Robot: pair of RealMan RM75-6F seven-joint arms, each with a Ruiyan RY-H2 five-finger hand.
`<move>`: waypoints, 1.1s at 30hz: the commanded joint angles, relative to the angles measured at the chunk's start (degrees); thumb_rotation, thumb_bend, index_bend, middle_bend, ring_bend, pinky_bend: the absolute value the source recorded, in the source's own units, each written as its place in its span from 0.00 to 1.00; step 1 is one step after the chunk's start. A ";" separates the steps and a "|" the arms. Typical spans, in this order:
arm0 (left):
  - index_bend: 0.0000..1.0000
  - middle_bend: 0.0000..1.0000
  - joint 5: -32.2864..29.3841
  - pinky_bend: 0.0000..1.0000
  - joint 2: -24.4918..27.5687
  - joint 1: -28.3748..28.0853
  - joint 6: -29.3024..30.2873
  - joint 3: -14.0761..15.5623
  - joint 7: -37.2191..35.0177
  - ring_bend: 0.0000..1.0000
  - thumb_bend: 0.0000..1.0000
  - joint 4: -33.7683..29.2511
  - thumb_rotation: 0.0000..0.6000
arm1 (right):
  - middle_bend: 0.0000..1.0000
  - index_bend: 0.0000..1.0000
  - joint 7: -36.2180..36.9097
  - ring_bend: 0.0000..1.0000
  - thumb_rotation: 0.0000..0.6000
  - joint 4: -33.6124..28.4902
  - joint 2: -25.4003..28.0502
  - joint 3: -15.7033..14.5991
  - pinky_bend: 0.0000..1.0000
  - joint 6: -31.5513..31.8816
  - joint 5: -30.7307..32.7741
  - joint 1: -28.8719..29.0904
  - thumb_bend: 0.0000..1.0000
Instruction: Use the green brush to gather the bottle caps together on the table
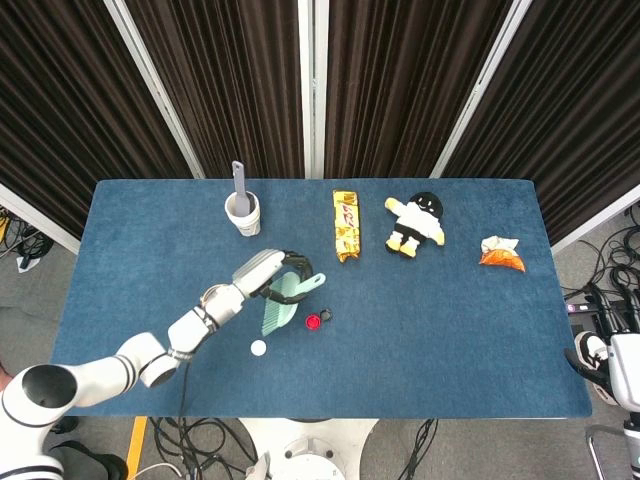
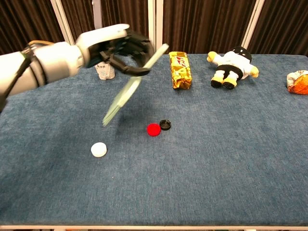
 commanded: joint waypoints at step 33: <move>0.50 0.57 -6.14 0.35 -14.47 20.75 14.28 -3.01 47.69 0.40 0.37 -10.01 1.00 | 0.25 0.02 2.46 0.00 1.00 1.62 0.28 0.12 0.04 -2.92 0.83 2.98 0.08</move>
